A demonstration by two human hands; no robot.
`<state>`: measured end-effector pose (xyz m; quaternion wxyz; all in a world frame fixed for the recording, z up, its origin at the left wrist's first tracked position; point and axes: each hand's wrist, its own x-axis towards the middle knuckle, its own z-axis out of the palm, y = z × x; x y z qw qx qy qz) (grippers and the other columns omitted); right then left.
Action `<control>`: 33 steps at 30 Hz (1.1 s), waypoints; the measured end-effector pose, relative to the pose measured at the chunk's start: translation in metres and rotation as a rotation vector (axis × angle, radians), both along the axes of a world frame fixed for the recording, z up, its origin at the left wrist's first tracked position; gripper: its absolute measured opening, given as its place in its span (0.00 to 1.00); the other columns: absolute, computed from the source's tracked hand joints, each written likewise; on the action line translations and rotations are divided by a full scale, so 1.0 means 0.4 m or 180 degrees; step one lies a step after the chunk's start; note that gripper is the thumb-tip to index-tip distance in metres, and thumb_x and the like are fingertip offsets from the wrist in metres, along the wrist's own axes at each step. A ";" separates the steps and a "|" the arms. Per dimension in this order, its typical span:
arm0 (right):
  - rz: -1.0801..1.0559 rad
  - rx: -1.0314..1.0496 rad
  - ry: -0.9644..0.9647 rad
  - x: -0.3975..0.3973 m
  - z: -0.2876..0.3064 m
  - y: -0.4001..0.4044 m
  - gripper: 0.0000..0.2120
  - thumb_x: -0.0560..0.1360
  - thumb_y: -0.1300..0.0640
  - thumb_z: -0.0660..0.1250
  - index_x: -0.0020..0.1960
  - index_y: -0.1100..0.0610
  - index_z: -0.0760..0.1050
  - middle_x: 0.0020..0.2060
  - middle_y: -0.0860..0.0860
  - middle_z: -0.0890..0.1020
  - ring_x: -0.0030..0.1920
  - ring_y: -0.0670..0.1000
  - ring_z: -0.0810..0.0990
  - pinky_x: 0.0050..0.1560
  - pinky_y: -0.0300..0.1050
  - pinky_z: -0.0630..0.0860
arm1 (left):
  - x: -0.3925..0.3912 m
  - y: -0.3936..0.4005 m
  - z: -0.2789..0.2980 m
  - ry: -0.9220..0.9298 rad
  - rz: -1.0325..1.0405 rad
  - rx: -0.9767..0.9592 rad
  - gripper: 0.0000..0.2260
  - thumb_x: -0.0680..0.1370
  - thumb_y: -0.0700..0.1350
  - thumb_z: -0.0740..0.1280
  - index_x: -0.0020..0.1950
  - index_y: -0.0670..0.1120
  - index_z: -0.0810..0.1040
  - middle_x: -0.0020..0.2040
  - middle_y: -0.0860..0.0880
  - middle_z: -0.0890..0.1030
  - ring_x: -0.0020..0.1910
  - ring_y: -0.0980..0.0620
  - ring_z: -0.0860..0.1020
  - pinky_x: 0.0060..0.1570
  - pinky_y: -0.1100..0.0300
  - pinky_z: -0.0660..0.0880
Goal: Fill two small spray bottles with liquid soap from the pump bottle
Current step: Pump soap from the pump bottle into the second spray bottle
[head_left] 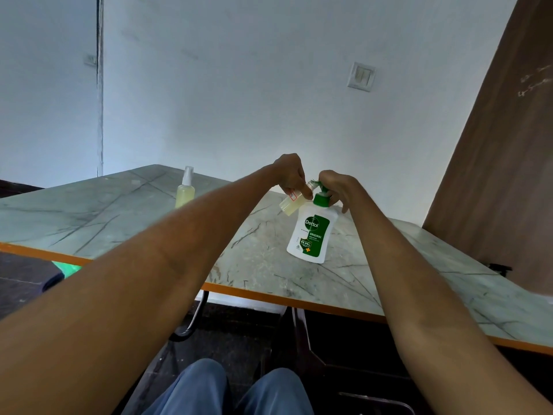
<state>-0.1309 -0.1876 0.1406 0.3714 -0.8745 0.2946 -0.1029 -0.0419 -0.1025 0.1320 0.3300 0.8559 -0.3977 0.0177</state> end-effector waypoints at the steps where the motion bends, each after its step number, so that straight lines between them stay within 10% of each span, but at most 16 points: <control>1: 0.0003 -0.0020 0.0020 0.000 0.001 -0.001 0.14 0.79 0.62 0.45 0.37 0.60 0.61 0.58 0.61 0.74 0.66 0.57 0.71 0.45 0.48 0.64 | 0.000 -0.001 -0.001 0.0007 -0.0006 0.0003 0.19 0.64 0.47 0.78 0.49 0.37 0.82 0.44 0.42 0.82 0.34 0.51 0.78 0.32 0.66 0.77; 6: -0.0021 -0.0178 0.0093 0.009 -0.007 0.004 0.13 0.80 0.60 0.46 0.42 0.62 0.64 0.52 0.58 0.72 0.54 0.55 0.73 0.39 0.47 0.66 | 0.009 0.000 -0.006 0.0015 -0.0039 0.0036 0.20 0.65 0.46 0.78 0.50 0.36 0.82 0.45 0.42 0.82 0.40 0.47 0.80 0.35 0.64 0.77; 12: -0.0036 -0.0110 0.0074 0.002 -0.013 0.000 0.12 0.80 0.60 0.46 0.55 0.63 0.66 0.66 0.60 0.72 0.65 0.56 0.72 0.46 0.47 0.65 | 0.012 -0.002 -0.010 -0.0037 -0.0041 0.0047 0.19 0.65 0.46 0.78 0.50 0.37 0.82 0.46 0.42 0.82 0.35 0.50 0.78 0.34 0.66 0.77; 19: 0.0026 -0.0059 -0.0036 0.000 0.002 0.002 0.14 0.80 0.61 0.45 0.37 0.60 0.61 0.66 0.60 0.72 0.52 0.54 0.72 0.35 0.46 0.66 | 0.008 0.000 0.002 -0.0026 -0.0031 0.0013 0.19 0.65 0.46 0.78 0.50 0.37 0.82 0.46 0.41 0.82 0.33 0.52 0.78 0.29 0.69 0.76; 33: -0.0015 0.0009 0.0110 0.008 -0.004 -0.003 0.11 0.79 0.61 0.46 0.51 0.64 0.65 0.65 0.61 0.72 0.65 0.58 0.71 0.42 0.47 0.68 | 0.020 -0.004 -0.008 0.0009 -0.0043 0.0035 0.19 0.65 0.46 0.78 0.49 0.37 0.82 0.48 0.40 0.83 0.34 0.51 0.78 0.28 0.70 0.75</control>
